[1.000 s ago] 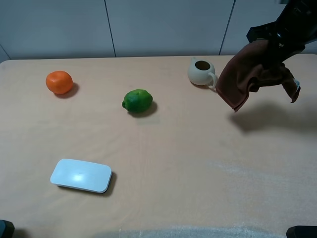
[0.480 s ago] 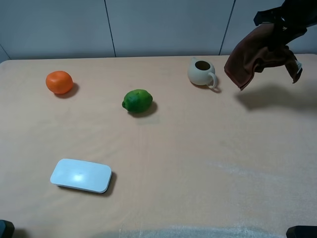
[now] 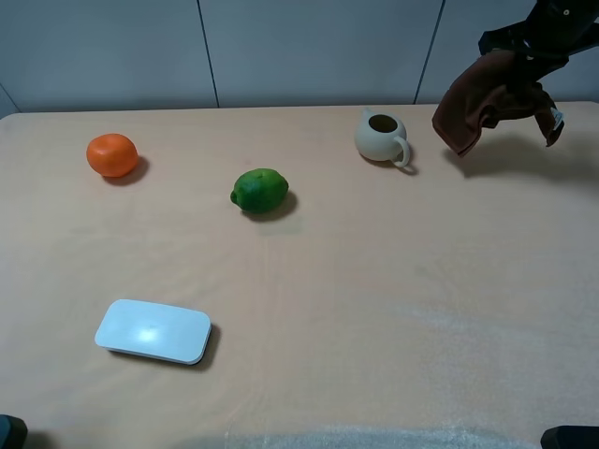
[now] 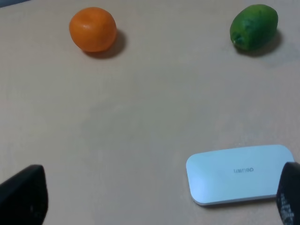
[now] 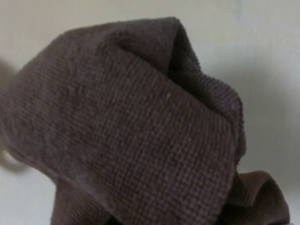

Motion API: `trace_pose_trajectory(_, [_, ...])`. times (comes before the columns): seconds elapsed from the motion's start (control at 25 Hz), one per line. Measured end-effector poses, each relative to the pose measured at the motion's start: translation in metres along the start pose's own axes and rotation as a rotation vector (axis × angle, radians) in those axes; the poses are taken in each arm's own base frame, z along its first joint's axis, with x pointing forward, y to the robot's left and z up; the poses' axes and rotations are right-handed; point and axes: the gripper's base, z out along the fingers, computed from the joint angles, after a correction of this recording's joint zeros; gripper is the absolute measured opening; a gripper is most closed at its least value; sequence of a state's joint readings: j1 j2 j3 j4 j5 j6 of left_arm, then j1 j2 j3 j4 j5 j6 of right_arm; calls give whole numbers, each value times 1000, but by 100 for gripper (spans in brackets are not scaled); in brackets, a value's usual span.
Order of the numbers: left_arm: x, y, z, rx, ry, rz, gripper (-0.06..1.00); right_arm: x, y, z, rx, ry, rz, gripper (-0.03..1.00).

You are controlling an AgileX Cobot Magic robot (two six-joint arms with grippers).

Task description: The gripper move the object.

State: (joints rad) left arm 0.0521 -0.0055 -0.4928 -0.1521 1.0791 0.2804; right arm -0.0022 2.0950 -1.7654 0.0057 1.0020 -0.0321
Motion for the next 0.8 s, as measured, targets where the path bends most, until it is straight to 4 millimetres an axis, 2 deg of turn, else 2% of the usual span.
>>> trace_pose_trajectory(0.2, [0, 0, 0, 0, 0, 0, 99, -1, -10, 22, 11, 1, 16, 1])
trace_pose_trajectory(0.48, [0, 0, 0, 0, 0, 0, 99, 1, -10, 46, 4, 22, 21, 1])
trace_pose_trajectory(0.8, [0, 0, 0, 0, -1, 0, 99, 3, -5, 58, -52, 50, 36, 1])
